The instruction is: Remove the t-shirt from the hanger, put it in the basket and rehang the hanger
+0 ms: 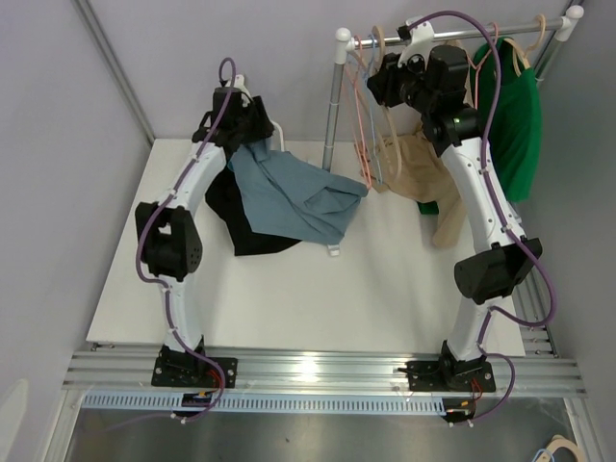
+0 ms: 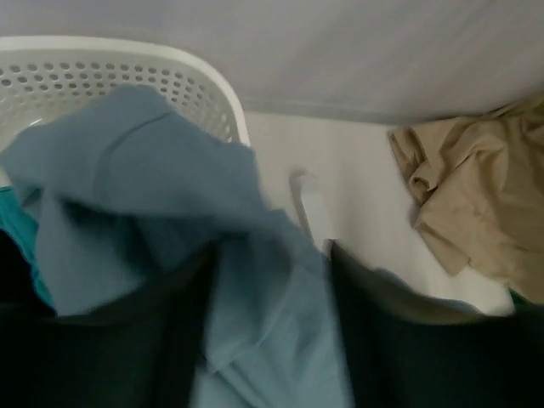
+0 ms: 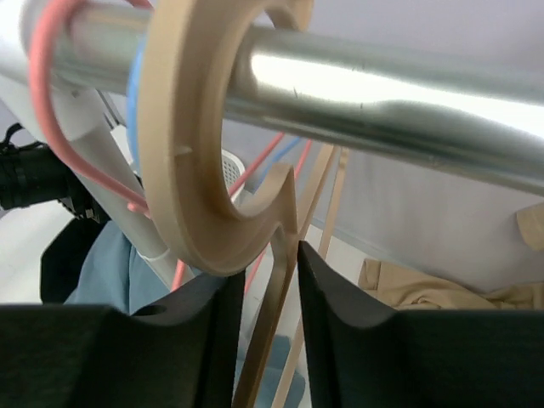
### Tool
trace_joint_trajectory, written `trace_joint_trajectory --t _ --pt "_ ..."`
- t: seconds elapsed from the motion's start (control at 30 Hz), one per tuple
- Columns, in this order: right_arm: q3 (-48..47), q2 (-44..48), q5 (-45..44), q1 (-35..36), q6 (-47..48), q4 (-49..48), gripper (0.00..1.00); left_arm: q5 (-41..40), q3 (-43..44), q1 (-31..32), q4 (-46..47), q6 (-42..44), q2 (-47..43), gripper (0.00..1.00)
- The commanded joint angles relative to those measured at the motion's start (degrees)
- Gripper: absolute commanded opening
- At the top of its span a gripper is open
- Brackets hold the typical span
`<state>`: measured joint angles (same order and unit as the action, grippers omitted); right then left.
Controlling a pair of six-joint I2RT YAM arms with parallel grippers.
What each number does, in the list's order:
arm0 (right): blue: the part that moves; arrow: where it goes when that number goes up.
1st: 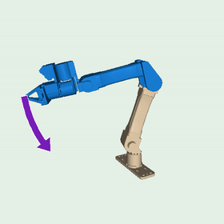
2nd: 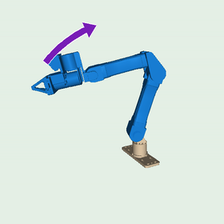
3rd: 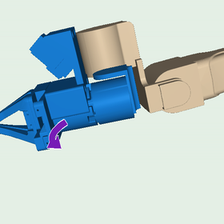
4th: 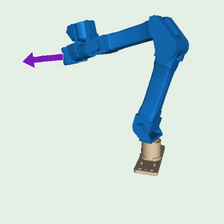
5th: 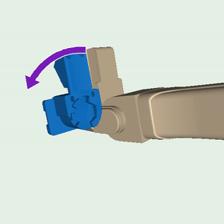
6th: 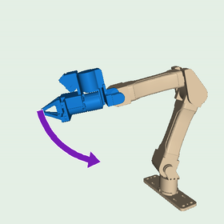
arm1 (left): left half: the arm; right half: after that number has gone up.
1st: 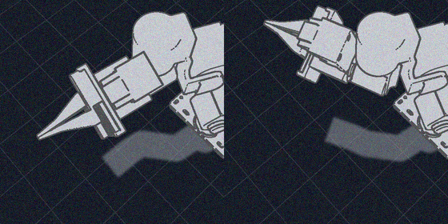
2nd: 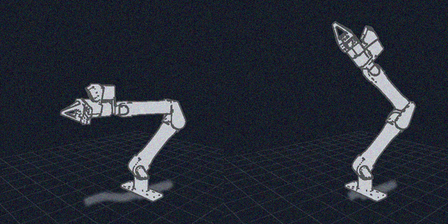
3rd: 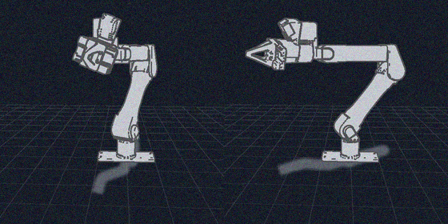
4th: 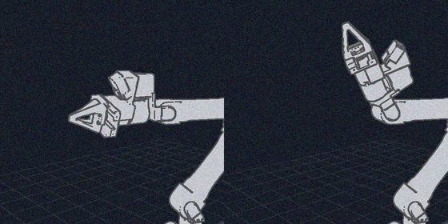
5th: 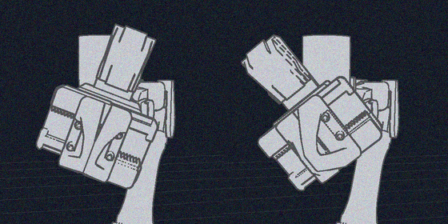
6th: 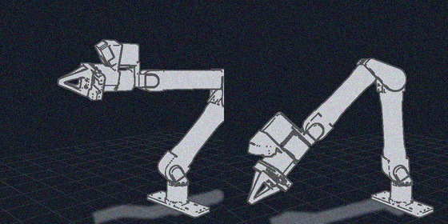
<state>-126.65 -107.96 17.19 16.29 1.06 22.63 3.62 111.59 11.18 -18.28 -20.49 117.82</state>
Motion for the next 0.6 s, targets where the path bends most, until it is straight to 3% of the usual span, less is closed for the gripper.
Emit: trace_joint_trajectory --t 0.0,0.03,0.07,0.1,0.2,0.3,0.4,0.57 --pt "0.35 3.01 -1.28 0.32 0.87 1.53 0.36 -3.26 5.04 -0.99 -8.16 -4.30 -1.18 0.73" --pt "0.44 3.46 -1.72 0.32 0.96 1.71 0.39 -4.22 3.82 -0.72 -7.56 -2.90 -2.76 0.91" --pt "0.87 3.81 -2.16 0.23 1.14 1.71 0.41 -6.15 2.50 -0.37 -6.34 -2.02 -4.95 0.99" --pt "1.14 4.25 -2.68 0.32 1.31 1.89 0.48 -8.52 -2.12 0.07 -3.63 -0.88 -9.41 0.99" --pt "2.37 5.83 -3.65 -0.12 1.23 1.62 0.65 -11.08 -4.63 2.17 -3.07 3.34 -14.71 0.99" --pt "2.81 6.80 -3.57 -0.39 0.70 1.80 0.73 -9.52 -4.53 3.93 -6.57 4.93 -20.33 0.99" --pt "3.60 7.68 -4.27 -0.74 0.35 1.54 0.75 -8.28 -8.04 8.13 -7.29 5.02 -24.20 1.00" --pt "3.78 8.64 -4.36 -1.26 -0.79 1.62 0.82 -10.03 -23.05 15.79 -5.98 -1.55 -30.88 1.00"
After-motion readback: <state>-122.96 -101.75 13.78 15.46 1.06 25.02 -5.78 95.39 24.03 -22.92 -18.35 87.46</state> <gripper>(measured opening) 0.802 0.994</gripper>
